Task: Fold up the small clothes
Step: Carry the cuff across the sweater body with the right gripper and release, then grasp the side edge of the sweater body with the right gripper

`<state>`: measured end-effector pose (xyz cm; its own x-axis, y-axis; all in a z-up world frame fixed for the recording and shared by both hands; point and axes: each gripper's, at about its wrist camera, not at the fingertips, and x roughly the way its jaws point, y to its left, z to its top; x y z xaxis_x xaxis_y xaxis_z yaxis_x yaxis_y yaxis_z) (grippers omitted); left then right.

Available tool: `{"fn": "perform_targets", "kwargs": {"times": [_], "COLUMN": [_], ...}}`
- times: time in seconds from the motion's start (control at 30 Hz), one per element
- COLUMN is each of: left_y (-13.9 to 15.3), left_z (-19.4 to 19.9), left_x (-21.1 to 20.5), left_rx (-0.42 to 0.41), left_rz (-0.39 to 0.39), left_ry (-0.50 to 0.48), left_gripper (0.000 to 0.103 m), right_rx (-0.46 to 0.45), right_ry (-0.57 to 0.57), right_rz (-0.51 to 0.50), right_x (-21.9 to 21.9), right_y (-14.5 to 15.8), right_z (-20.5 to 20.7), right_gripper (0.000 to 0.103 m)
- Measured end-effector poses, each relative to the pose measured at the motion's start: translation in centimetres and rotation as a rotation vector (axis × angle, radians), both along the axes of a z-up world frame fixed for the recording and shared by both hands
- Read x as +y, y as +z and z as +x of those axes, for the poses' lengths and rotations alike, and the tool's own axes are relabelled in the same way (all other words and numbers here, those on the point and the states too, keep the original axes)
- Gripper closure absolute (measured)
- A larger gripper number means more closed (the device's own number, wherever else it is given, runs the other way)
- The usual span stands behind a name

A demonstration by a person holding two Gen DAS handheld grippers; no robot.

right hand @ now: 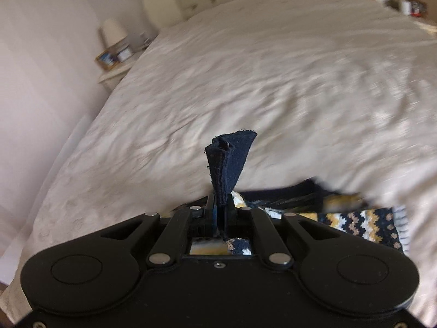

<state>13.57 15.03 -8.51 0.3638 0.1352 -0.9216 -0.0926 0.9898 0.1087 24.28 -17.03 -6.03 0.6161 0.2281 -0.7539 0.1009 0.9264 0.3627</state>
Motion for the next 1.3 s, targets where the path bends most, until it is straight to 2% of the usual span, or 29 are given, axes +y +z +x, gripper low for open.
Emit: {"fn": "perform_targets", "kwargs": {"times": [0.13, 0.23, 0.4, 0.47, 0.53, 0.57, 0.63, 0.7, 0.8, 0.93, 1.13, 1.3], "left_y": [-0.5, -0.6, -0.8, -0.9, -0.9, -0.9, -1.0, -1.1, -1.3, -1.4, -1.5, -1.7], "left_z": [0.8, 1.1, 1.3, 1.3, 1.2, 1.2, 1.1, 1.2, 1.5, 2.5, 4.7, 6.1], "left_x": [2.1, 3.2, 4.1, 4.2, 4.3, 4.3, 4.2, 3.9, 3.1, 0.7, -5.2, -10.9], "left_rx": [0.005, 0.009, 0.016, 0.02, 0.023, 0.023, 0.026, 0.03, 0.034, 0.016, -0.032, -0.074], "left_rz": [0.009, 0.012, 0.011, 0.012, 0.012, 0.011, 0.011, 0.01, 0.005, -0.001, -0.02, -0.042], "left_ry": [0.008, 0.013, 0.019, 0.018, 0.015, 0.015, 0.014, 0.012, 0.004, -0.036, -0.113, -0.169], "left_gripper": [0.056, 0.056, 0.056, 0.056, 0.056, 0.056, 0.056, 0.056, 0.056, 0.056, 0.056, 0.056], "right_rx": [0.033, 0.071, 0.107, 0.121, 0.122, 0.126, 0.112, 0.078, 0.067, 0.062, 0.086, 0.116], "right_ry": [0.055, 0.083, 0.087, 0.084, 0.102, 0.113, 0.131, 0.141, 0.131, 0.061, -0.037, -0.126], "right_rz": [-0.038, -0.062, -0.109, -0.119, -0.111, -0.11, -0.098, -0.094, -0.068, -0.055, -0.118, -0.125], "right_x": [6.0, 9.2, 13.0, 13.9, 14.7, 15.0, 15.4, 15.3, 13.9, 9.7, 1.5, -5.6], "right_y": [-2.3, -4.8, -6.9, -7.7, -8.4, -8.5, -8.5, -8.1, -7.3, -6.3, -5.9, -6.3], "right_z": [1.2, 1.7, 2.4, 2.8, 3.2, 3.1, 2.9, 2.4, 1.8, 0.2, -3.1, -4.9], "right_gripper": [0.093, 0.093, 0.092, 0.082, 0.077, 0.063, 0.045, 0.043, 0.043, 0.043, 0.043, 0.043]}}
